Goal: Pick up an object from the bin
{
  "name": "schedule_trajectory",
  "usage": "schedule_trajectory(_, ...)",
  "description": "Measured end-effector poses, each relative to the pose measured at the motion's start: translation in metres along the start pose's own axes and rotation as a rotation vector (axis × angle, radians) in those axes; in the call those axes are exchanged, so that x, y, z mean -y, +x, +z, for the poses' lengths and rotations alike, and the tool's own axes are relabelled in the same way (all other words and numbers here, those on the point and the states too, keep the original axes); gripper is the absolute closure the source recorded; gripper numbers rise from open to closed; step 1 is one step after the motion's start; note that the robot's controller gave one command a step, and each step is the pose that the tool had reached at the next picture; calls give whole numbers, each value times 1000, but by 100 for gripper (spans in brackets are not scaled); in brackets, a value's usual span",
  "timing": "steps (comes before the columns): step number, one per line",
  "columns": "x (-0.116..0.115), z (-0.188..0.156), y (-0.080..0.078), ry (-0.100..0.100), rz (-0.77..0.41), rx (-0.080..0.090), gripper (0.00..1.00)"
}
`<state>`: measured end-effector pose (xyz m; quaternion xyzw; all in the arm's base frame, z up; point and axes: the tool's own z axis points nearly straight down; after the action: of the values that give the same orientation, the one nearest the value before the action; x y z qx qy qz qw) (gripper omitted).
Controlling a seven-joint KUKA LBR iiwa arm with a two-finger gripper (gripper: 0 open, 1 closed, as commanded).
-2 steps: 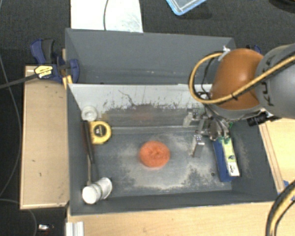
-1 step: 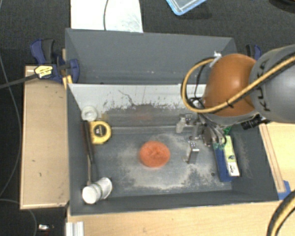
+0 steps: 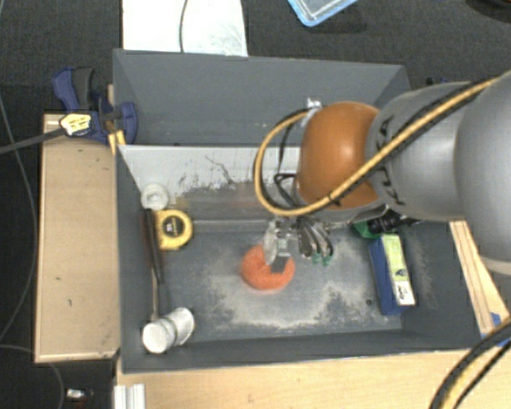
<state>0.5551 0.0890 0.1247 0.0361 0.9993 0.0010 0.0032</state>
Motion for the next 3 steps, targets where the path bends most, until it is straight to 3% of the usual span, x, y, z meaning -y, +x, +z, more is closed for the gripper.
schedule_trajectory(1, 0, 0, 0, 0, -2, 0, 0)
schedule_trajectory(2, 0, 0, 0, 0, -3, 0, 0)
schedule_trajectory(3, 12, 28, 4, -2, 106, 6, 0)
